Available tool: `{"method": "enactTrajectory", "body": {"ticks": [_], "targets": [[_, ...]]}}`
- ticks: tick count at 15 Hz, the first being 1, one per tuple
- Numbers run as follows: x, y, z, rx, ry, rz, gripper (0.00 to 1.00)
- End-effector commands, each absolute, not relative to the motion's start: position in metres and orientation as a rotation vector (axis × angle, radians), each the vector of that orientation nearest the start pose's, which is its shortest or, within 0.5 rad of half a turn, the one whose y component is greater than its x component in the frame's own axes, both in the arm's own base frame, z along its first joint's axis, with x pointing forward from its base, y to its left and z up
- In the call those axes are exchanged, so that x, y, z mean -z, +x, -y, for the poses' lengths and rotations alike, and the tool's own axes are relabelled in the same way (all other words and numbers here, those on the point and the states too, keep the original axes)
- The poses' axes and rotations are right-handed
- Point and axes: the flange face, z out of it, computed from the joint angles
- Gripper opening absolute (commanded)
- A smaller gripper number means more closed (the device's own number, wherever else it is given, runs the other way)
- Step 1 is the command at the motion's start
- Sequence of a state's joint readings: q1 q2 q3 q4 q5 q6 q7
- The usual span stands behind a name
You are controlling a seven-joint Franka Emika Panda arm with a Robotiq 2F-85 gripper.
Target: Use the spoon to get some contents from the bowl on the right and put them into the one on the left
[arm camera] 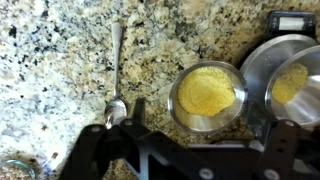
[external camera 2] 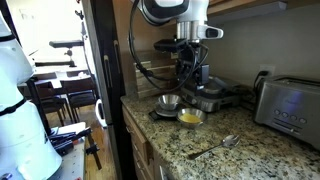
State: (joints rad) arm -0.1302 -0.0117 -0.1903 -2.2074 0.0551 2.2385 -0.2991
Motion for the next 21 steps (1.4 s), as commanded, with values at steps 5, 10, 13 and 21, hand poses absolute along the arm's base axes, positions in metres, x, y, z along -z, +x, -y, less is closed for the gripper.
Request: {"method": "enactTrajectory", "body": {"ticks": [5,10,13,21], "targets": [[-0.391,0.511,0.169,0.090,-3.112,-0.092,1.00],[-0.390,0.514,0.169,0.132,-3.110,-0.108,1.00],[-0.392,0.516,0.177,0.203,-3.122,-0.097,1.00],[-0.358,0.527,0.217,0.287,-3.158,-0.232,1.00]]}}
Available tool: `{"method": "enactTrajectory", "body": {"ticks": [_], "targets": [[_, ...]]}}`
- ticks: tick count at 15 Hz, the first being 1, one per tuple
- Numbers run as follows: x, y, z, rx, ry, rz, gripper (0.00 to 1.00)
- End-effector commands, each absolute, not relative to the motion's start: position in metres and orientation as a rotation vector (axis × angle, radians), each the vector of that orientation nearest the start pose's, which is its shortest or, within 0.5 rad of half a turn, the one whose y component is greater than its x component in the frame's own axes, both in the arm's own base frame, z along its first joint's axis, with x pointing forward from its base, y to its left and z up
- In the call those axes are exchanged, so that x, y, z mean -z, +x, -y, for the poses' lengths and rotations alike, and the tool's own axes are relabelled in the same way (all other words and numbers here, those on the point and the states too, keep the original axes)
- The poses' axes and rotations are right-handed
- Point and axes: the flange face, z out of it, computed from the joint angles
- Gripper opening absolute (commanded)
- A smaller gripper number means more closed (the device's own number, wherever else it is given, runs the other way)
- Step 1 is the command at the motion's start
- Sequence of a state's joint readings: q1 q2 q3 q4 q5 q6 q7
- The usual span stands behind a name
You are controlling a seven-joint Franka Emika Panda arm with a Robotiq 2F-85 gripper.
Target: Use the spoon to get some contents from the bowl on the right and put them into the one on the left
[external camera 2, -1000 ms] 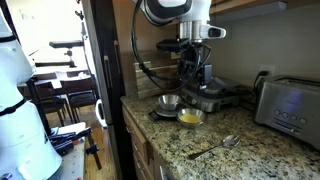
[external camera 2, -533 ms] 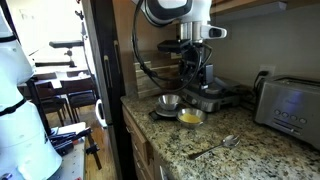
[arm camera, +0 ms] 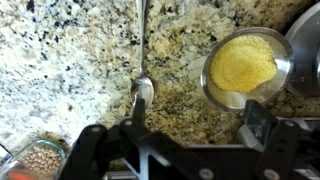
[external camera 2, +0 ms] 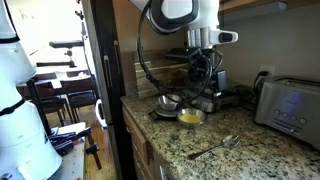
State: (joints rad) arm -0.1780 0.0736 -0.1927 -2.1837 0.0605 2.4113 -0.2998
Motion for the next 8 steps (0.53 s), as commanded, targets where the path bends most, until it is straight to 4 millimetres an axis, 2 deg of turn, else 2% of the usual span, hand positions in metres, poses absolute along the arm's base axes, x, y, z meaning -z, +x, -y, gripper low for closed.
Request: {"method": "enactTrajectory", "body": {"ticks": [1,8], "targets": [[-0.353,0.528,0.222,0.292,-3.155,-0.251,1.00],[-0.320,0.541,0.257,0.306,-3.181,-0.406,1.00]]}}
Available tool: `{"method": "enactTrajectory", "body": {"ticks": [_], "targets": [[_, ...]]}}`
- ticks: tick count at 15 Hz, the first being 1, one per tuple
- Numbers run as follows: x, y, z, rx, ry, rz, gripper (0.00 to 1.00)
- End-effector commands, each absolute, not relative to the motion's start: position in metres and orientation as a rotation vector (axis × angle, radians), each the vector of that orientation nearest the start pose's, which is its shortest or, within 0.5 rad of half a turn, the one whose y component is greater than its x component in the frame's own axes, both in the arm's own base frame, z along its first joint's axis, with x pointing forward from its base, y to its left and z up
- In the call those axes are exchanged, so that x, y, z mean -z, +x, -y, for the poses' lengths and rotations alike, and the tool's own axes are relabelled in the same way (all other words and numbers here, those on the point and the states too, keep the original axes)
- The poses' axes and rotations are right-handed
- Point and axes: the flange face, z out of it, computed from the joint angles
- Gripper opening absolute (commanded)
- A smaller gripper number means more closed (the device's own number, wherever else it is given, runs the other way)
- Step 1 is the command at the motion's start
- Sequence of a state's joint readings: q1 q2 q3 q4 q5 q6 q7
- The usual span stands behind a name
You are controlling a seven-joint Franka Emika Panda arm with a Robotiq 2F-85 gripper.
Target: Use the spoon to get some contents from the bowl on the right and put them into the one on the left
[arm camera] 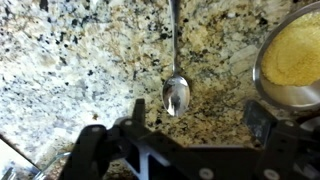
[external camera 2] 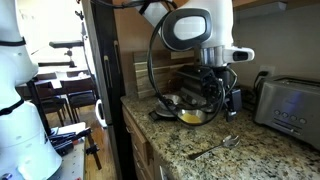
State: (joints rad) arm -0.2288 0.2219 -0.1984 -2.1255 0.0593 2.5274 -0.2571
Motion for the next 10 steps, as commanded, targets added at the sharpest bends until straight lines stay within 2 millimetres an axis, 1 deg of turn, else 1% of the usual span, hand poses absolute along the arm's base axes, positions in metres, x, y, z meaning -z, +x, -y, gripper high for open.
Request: {"method": "enactTrajectory", "body": {"ticks": [1,4,10], "targets": [[-0.315,0.543,0.261,0.302,-3.184,-0.432,1.00],[-0.302,0.545,0.269,0.271,-3.179,-0.438,1.00],[-0.267,0.553,0.271,0.199,-3.141,-0.407,1.00]]}}
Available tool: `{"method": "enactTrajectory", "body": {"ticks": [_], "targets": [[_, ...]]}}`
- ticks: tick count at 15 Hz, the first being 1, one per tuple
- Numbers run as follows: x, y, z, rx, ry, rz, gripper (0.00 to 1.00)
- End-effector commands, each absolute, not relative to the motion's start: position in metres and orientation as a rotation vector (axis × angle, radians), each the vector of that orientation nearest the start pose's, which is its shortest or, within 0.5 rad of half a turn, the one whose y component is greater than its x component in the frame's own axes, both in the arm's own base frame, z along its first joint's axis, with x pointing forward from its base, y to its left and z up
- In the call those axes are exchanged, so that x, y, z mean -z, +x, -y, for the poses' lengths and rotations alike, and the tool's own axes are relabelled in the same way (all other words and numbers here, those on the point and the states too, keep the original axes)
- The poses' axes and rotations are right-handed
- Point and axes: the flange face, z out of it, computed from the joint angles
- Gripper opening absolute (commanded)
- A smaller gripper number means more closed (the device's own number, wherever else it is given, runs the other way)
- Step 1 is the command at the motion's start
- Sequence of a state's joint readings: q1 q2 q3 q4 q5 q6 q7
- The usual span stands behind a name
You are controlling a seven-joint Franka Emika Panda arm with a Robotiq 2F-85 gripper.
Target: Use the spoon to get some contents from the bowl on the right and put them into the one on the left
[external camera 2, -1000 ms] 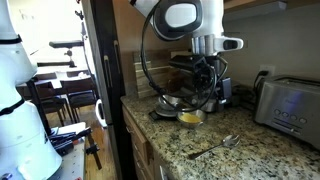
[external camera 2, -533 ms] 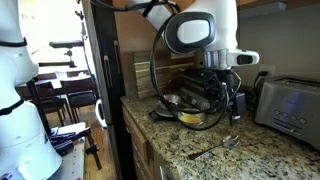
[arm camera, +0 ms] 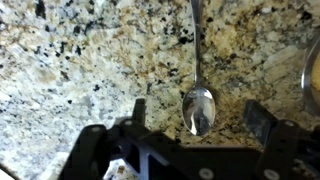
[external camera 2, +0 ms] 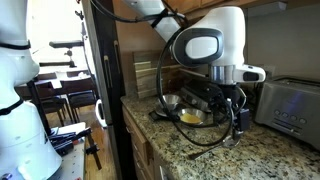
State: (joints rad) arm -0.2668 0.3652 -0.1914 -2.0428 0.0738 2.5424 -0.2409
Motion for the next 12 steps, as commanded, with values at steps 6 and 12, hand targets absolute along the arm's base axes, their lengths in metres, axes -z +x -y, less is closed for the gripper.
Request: {"method": "enactTrajectory", "body": {"ticks": [6,12], "targets": [[-0.234,0.561,0.271,0.128,-3.111,-0.411,1.00],[-0.223,0.565,0.273,0.076,-3.096,-0.407,1.00]]}}
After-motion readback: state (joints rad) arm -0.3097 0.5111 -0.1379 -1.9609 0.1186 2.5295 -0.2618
